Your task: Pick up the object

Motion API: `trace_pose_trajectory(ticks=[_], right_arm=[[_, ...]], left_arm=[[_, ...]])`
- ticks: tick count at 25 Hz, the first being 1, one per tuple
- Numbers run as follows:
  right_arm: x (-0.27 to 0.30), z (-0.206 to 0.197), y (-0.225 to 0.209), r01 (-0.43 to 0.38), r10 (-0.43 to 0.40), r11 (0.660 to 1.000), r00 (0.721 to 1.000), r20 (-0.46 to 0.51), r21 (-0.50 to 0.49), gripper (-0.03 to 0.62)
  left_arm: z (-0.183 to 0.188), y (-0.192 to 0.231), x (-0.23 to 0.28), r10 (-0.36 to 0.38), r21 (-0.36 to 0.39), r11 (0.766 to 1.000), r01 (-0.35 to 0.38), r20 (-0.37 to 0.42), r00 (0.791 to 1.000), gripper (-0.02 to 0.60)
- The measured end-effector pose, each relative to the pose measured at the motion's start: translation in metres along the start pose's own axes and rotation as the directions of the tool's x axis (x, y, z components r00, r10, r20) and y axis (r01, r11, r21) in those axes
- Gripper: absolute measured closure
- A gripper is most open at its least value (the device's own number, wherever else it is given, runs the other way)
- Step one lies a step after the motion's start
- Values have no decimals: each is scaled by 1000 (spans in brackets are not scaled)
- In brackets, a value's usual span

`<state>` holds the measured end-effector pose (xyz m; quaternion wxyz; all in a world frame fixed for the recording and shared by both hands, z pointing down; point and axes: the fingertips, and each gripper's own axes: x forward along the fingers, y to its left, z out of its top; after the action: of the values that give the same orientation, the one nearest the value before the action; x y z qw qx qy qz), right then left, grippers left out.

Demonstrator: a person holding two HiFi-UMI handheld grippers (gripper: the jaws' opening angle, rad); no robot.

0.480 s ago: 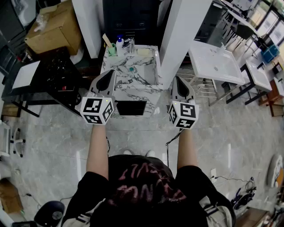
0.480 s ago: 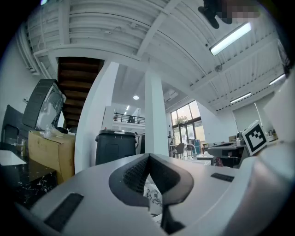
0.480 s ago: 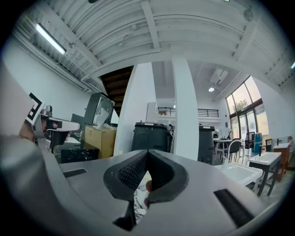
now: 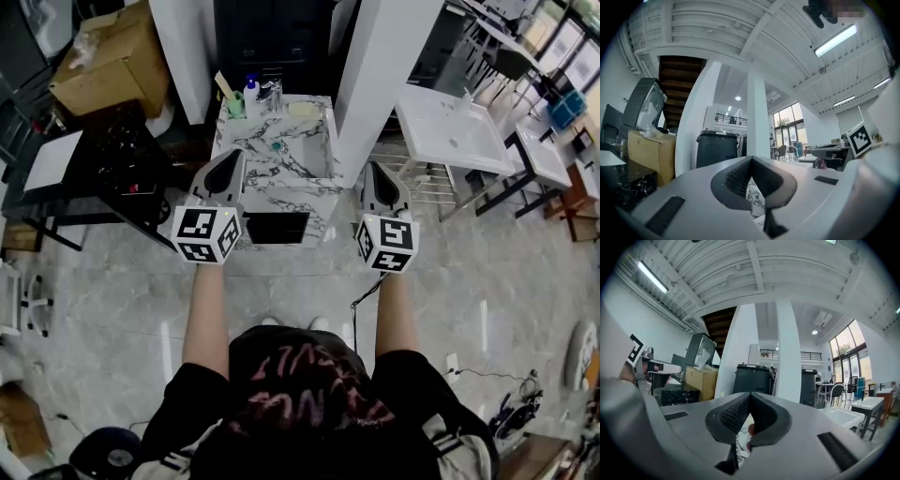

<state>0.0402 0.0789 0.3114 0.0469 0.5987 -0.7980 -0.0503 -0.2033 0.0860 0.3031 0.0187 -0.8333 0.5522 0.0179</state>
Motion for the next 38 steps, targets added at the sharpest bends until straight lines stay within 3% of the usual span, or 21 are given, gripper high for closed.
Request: trace_pose_trajectory(ticks=[13,21,28,38], right_arm=[[-13,-12,10,53,-53,999,998,-30,-7,579],[9,-23,-2,63,-62,998,997,-39,5,579],[66,-42,-27,50,-49,999,997,-62,17,579],[175,-73,-87,24,-19,999,994,-110,41,579]], left_arm=[[-15,3,-10,-50,-11,999,50,-17,999,580],[-26,5,16,-64,-12,998,63,-37,997,580],[-44,17,73,-62,-11,998,61,-76,995,580],[-75,23,196,-70,-11,998,70,-148,986,580]])
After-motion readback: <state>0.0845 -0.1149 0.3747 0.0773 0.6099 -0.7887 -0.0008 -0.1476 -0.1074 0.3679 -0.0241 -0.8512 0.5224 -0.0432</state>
